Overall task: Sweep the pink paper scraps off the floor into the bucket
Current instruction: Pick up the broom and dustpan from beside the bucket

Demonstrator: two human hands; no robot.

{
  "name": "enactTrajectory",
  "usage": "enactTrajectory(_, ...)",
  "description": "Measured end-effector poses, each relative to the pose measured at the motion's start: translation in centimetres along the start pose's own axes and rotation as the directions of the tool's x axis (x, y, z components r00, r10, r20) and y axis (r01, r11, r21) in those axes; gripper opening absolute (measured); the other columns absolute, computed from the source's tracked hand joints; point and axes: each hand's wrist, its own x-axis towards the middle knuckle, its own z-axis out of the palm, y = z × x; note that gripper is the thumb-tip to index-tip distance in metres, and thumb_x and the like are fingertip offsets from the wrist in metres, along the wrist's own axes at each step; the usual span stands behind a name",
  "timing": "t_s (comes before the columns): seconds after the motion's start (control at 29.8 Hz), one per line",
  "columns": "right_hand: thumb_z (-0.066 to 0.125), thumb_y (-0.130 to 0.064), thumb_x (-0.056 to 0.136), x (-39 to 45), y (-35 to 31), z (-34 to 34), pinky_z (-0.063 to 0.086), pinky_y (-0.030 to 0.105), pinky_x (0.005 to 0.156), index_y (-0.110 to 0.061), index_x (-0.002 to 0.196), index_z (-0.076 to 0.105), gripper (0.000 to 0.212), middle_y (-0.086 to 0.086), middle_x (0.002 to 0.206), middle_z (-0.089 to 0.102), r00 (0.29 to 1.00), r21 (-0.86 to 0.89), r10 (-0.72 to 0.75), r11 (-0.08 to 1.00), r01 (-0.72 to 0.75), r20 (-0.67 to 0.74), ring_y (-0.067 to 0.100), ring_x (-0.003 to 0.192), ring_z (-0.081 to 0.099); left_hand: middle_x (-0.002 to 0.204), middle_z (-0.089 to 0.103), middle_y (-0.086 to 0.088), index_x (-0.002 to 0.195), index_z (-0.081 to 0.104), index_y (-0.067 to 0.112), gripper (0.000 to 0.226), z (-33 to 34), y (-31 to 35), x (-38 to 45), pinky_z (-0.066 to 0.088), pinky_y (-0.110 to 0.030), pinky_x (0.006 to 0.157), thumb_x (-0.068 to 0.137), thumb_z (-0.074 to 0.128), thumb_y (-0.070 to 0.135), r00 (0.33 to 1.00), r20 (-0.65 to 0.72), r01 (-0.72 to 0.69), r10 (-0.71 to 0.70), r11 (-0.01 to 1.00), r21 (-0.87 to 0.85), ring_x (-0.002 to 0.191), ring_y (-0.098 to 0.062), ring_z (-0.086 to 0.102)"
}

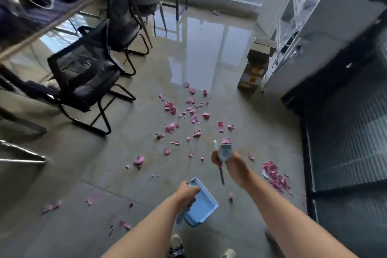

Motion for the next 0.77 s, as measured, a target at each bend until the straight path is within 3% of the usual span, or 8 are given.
enactTrajectory(0.07,0.052,-0.044,0.061,2.0,-1.4,-0.7,0.033,0.023,0.053,-0.014,0.048,0.046,0.034,-0.004,0.038,0.046,0.997,0.021,-0.071,0.997,0.071,0.006,0.003,0.040,0.040,0.054,0.041,-0.007,0.093,0.049,0.009,0.013,-2.1,-1.2,0.4,0.028,-0.017,0.042,0.081,0.049,0.013,0.994,-0.110,0.014,-0.020,0.999,-0.053,0.039,-0.016,0.035)
enactTrajectory(0.17,0.029,-0.028,0.073,4.5,-2.6,-0.3,0.031,0.024,0.051,-0.009,0.057,0.043,0.029,-0.001,0.037,0.044,0.993,0.046,-0.112,0.993,0.110,0.048,0.005,0.038,0.038,0.061,0.051,-0.008,0.091,0.058,0.010,0.024,-4.6,-2.8,0.4,0.034,-0.019,0.041,0.070,0.051,0.022,0.964,-0.253,0.053,-0.083,0.991,-0.123,0.046,-0.021,0.045)
enactTrajectory(0.27,0.028,-0.028,0.073,7.6,-2.8,1.0,0.028,0.019,0.042,-0.010,0.057,0.039,0.027,-0.001,0.033,0.040,0.985,0.015,-0.108,0.994,0.107,0.132,0.005,0.033,0.032,0.063,0.055,-0.004,0.094,0.067,0.011,0.029,-6.7,-4.6,-0.2,0.037,-0.021,0.043,0.072,0.056,0.026,0.922,-0.365,0.063,-0.128,0.981,-0.184,0.053,-0.021,0.050)
enactTrajectory(0.4,0.028,-0.028,0.071,10.7,-2.0,4.0,0.022,0.029,0.050,-0.012,0.049,0.032,0.027,-0.001,0.032,0.032,0.946,-0.122,-0.072,0.986,0.116,0.315,0.006,0.033,0.026,0.058,0.051,0.001,0.078,0.060,0.016,0.012,-8.6,-6.6,-4.2,0.034,-0.020,0.044,0.069,0.060,0.024,0.859,-0.457,0.036,-0.230,0.918,-0.394,0.048,-0.016,0.043)
enactTrajectory(0.5,0.030,-0.029,0.068,11.7,-1.6,7.1,0.021,0.032,0.052,-0.015,0.039,0.035,0.033,0.000,0.034,0.035,0.859,-0.253,-0.017,0.952,0.169,0.512,0.009,0.033,0.029,0.056,0.047,0.003,0.079,0.056,0.018,0.015,-9.1,-9.4,-8.3,0.030,-0.016,0.041,0.070,0.066,0.022,0.777,-0.523,-0.012,-0.350,0.822,-0.569,0.045,-0.013,0.039)
enactTrajectory(0.57,0.030,-0.028,0.069,11.5,-1.0,10.0,0.026,0.032,0.057,-0.017,0.034,0.038,0.037,0.004,0.037,0.039,0.751,-0.332,0.052,0.915,0.228,0.658,0.013,0.039,0.034,0.051,0.041,0.003,0.073,0.051,0.018,0.016,-8.7,-12.2,-11.1,0.027,-0.016,0.039,0.070,0.066,0.022,0.713,-0.551,-0.079,-0.434,0.731,-0.677,0.039,-0.011,0.034)
enactTrajectory(0.64,0.032,-0.027,0.066,11.0,-0.8,11.0,0.031,0.032,0.061,-0.014,0.032,0.046,0.040,0.002,0.040,0.045,0.702,-0.397,0.127,0.887,0.235,0.700,0.016,0.045,0.041,0.051,0.035,0.001,0.076,0.048,0.018,0.014,-8.7,-13.7,-12.6,0.024,-0.015,0.039,0.079,0.062,0.017,0.687,-0.546,-0.114,-0.479,0.671,-0.733,0.035,-0.009,0.028)
enactTrajectory(0.77,0.033,-0.053,0.053,7.8,0.9,15.0,0.031,0.032,0.065,-0.019,0.040,0.047,0.039,-0.001,0.049,0.048,0.487,-0.516,0.288,0.738,0.436,0.824,0.016,0.054,0.044,0.053,0.036,-0.002,0.076,0.050,0.015,0.014,-6.0,-18.4,-18.2,0.024,-0.013,0.038,0.088,0.055,0.009,0.558,-0.541,-0.270,-0.629,0.479,-0.835,0.031,-0.008,0.027)
